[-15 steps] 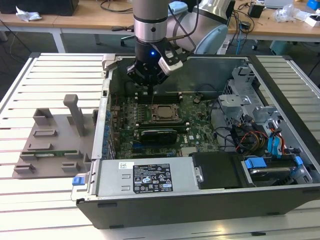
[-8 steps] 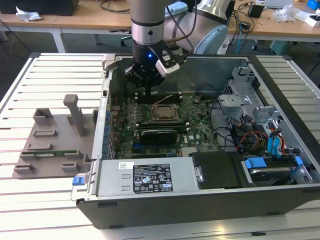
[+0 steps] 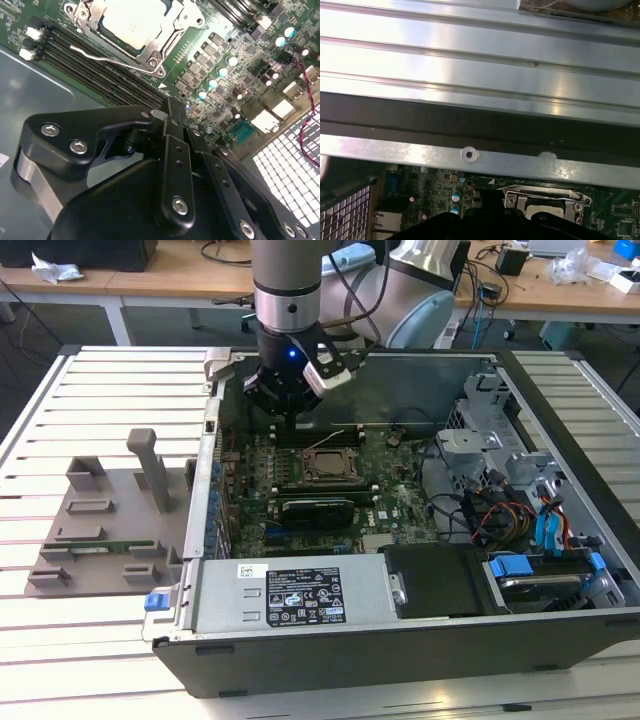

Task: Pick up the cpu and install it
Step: 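Install the first cpu locking lever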

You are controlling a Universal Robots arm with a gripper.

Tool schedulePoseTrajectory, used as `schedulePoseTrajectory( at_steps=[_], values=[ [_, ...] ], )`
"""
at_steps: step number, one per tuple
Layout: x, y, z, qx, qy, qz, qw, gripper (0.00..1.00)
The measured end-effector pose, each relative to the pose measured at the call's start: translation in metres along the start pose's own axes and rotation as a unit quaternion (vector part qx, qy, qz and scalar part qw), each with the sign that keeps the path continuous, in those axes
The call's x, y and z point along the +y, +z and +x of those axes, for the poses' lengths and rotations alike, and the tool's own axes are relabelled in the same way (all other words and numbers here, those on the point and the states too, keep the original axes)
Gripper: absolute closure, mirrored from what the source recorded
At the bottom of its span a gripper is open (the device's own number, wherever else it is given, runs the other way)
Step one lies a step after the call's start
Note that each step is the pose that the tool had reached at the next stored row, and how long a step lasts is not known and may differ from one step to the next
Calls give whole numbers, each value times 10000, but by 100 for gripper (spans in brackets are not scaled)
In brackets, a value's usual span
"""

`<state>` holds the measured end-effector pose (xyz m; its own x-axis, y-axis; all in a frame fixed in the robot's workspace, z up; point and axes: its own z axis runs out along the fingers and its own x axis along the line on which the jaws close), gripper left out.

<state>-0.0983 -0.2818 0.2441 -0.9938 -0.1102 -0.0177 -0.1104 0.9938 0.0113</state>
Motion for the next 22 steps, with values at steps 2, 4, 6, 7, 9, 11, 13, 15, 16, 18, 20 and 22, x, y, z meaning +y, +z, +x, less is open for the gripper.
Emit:
schedulePoseTrajectory(
  at_steps=[2, 4, 6, 7, 9, 11, 13, 15, 16, 18, 20, 22],
  values=[
    [0, 13, 1, 0, 0, -1, 10000, 89],
    [0, 27, 1, 0, 1, -6, 10000, 89],
    [-1, 43, 1, -1, 0, -9, 10000, 89],
    [-1, 50, 1, -1, 0, -10, 10000, 89],
    [-1, 62, 2, -1, 0, -10, 10000, 89],
    [-1, 75, 2, -1, 0, -11, 10000, 89],
    [-1, 90, 2, -1, 1, -12, 10000, 89],
    [-1, 102, 2, -1, 1, -13, 10000, 89],
    [-1, 109, 3, -1, 0, -13, 10000, 89],
    [-3, 127, -7, 0, -1, -13, 10000, 89],
    [-7, 145, -43, -1, 1, -13, 10000, 89],
    [-11, 160, -80, -1, 1, -14, 10000, 89]
  ],
)
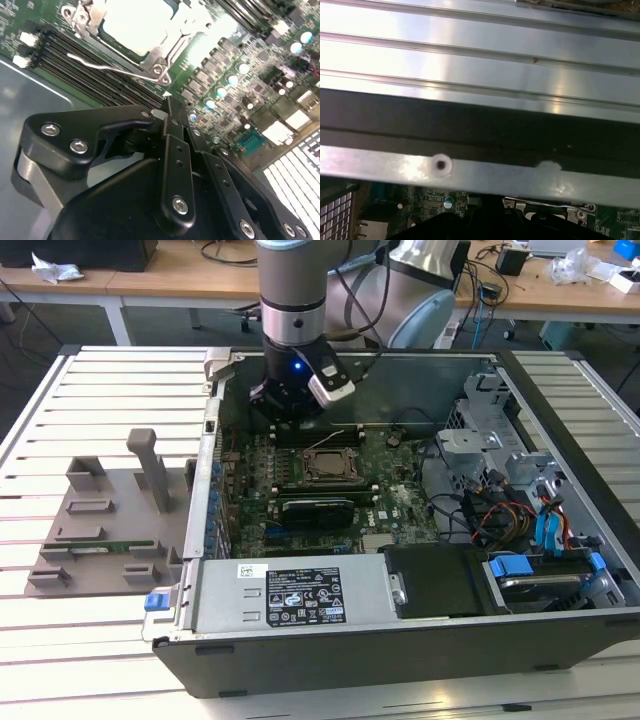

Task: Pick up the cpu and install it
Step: 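Install the first cpu locking lever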

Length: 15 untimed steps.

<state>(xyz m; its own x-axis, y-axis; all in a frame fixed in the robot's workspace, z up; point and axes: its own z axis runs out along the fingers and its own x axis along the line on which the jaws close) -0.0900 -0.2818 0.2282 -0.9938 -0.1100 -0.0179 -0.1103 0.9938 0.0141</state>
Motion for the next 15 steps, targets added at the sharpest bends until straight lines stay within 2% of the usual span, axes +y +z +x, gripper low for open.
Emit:
schedulePoseTrajectory(
  at_steps=[2, 4, 7, 11, 15],
  values=[
    [-5, 11, -38, -1, 0, -28, 10000, 89],
    [-11, 25, -90, -7, 2, -111, 9999, 89],
    [-16, 37, -132, -13, 2, -183, 9998, 89],
    [-31, 49, -190, -10, 3, -190, 9998, 89],
    [-42, 80, -278, 1, 4, -191, 9998, 89]
  ],
)
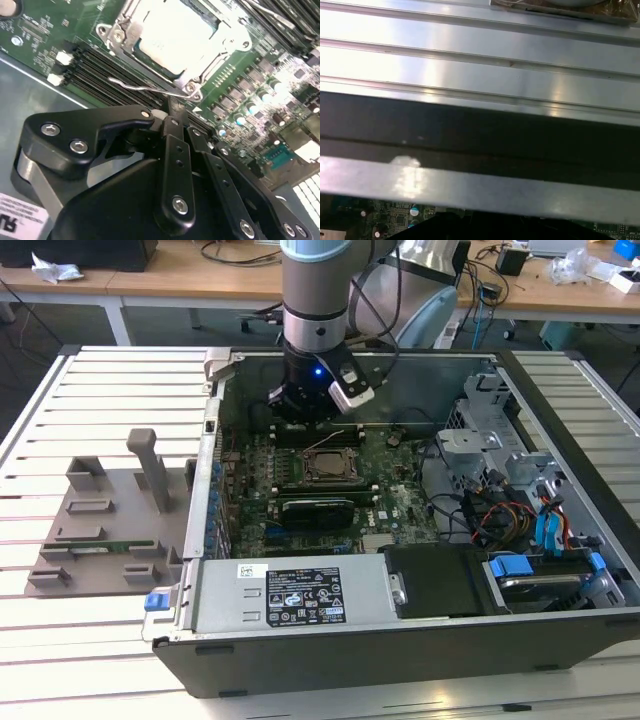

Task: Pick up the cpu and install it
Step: 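Install the first cpu locking lever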

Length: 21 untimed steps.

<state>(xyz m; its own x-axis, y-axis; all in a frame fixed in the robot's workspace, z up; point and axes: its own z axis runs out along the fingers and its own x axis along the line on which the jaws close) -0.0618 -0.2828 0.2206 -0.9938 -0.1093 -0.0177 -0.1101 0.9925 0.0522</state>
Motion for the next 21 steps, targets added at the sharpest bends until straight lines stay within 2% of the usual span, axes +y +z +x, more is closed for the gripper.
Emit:
schedulePoseTrajectory(
  at_steps=[1, 9, 12, 21],
  values=[
    [-5, 11, -38, 5, -1, 0, 10000, 89],
    [-18, 73, -126, 18, 1, -2, 10000, 89],
    [-50, 145, -331, 38, 2, -4, 10000, 89],
    [-96, 167, -378, 42, 2, -4, 10000, 89]
  ],
)
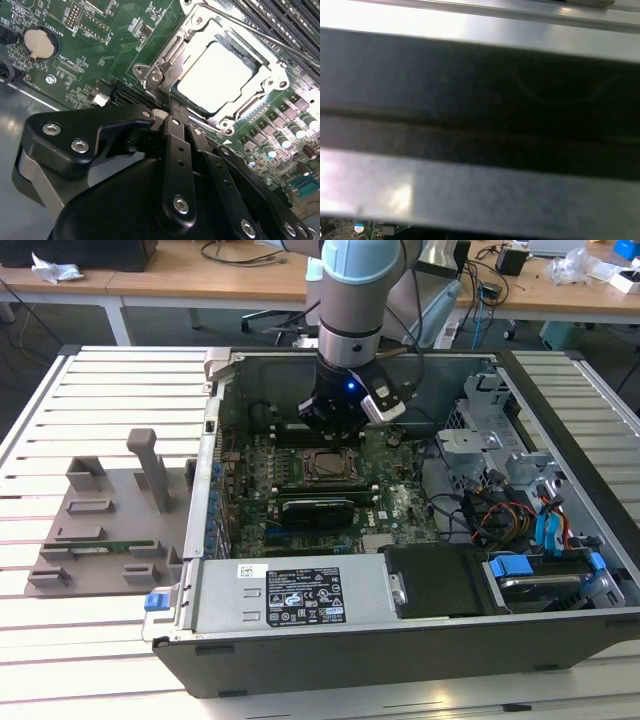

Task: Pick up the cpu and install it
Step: 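Install the first cpu locking lever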

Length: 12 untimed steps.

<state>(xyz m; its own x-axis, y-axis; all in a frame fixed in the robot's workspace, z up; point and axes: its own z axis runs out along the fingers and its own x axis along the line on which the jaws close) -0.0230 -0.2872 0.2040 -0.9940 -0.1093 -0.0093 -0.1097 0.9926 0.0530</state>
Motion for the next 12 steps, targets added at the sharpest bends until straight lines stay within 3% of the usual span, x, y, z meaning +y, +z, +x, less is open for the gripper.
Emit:
schedulePoseTrajectory(
  at_steps=[12],
  values=[
    [-1, 35, -31, 2, 0, -16, 10000, 89]
  ],
)
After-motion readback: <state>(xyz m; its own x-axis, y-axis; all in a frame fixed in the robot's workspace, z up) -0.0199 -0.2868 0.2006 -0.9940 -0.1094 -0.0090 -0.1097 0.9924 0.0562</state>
